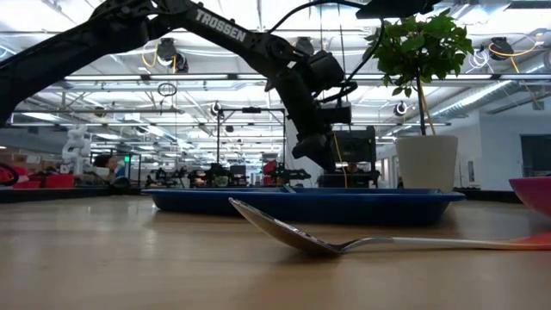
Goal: Pick and place plate/cup/fork/spoon on tray
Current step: Put the spoon on the blue tray at the bottom side of the fork
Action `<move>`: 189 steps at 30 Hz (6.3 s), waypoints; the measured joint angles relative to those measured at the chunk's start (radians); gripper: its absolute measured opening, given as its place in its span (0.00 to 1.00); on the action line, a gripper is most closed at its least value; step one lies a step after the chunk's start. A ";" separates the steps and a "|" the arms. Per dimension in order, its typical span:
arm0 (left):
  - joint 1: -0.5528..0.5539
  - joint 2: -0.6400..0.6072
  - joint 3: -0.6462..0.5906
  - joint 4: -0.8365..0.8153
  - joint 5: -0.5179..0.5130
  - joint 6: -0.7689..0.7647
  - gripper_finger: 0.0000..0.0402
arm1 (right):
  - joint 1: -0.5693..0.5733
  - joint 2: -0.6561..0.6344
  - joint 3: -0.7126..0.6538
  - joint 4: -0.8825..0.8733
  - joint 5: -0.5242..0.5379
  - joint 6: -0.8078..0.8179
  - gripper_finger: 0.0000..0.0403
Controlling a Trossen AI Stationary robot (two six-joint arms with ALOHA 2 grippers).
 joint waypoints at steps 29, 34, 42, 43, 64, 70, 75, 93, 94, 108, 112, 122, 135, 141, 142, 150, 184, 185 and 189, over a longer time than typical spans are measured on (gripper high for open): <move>-0.524 -0.192 -0.018 -0.610 -0.009 -0.762 0.21 | 0.241 -0.141 0.000 0.051 0.426 -0.056 0.00; -0.600 -0.192 -0.018 -0.508 -0.016 -0.933 0.21 | 0.242 -0.145 0.000 0.050 0.420 -0.040 0.00; -0.707 -0.192 -0.018 -0.352 -0.025 -1.146 0.21 | 0.300 -0.135 -0.020 0.035 0.419 0.031 0.00; -0.720 -0.192 -0.018 -0.331 -0.034 -1.166 0.21 | 0.314 -0.136 -0.022 0.035 0.419 0.039 0.00; -0.785 -0.013 -0.019 -0.235 -0.044 -1.307 0.21 | 0.598 -0.109 -0.022 0.036 0.419 0.165 0.00; -0.801 -0.017 -0.018 -0.226 -0.040 -1.336 0.21 | 0.646 -0.109 -0.022 0.035 0.425 0.191 0.00; -0.808 -0.010 -0.022 -0.220 -0.040 -1.357 0.23 | 0.659 -0.109 -0.022 0.035 0.426 0.208 0.00; -0.777 0.072 -0.030 -0.191 0.055 -1.313 0.36 | 0.660 -0.109 -0.037 0.023 0.454 0.227 0.00; -0.777 0.073 -0.030 -0.194 0.055 -1.309 0.34 | 0.660 -0.109 -0.037 0.023 0.458 0.220 0.00; -0.741 0.037 -0.036 -0.261 0.133 -1.333 0.01 | 0.660 -0.110 -0.037 0.028 0.480 0.178 0.00; -0.750 -0.004 -0.027 -0.323 0.154 -1.330 0.01 | 0.660 -0.110 -0.037 0.029 0.480 0.168 0.00; -0.718 -0.247 -0.021 -0.536 -0.148 -1.093 0.00 | 0.660 -0.110 -0.037 0.119 0.480 0.093 0.00; -0.354 -0.262 -0.043 -0.531 -0.094 -0.480 0.00 | 0.670 -0.110 -0.037 0.133 0.517 0.076 0.00; -0.165 -0.263 -0.043 -0.381 0.043 -0.283 0.00 | 0.680 -0.110 -0.037 0.132 0.525 0.049 0.00; -0.139 -0.263 -0.043 -0.365 0.056 -0.257 0.00 | 0.680 -0.110 -0.037 0.133 0.525 0.043 0.00; -0.015 -0.207 -0.042 -0.341 0.145 -0.090 0.00 | 0.680 -0.118 -0.037 0.133 0.525 -0.021 0.00; 0.034 -0.035 -0.043 -0.249 0.130 0.150 0.00 | 0.366 -0.247 -0.037 0.132 0.525 -0.154 0.00; 0.032 -0.035 -0.043 -0.257 0.131 0.139 0.00 | 0.361 -0.247 -0.037 0.132 0.525 -0.154 0.00; 0.025 -0.035 -0.043 -0.271 0.137 0.102 0.02 | 0.350 -0.247 -0.037 0.132 0.524 -0.153 0.00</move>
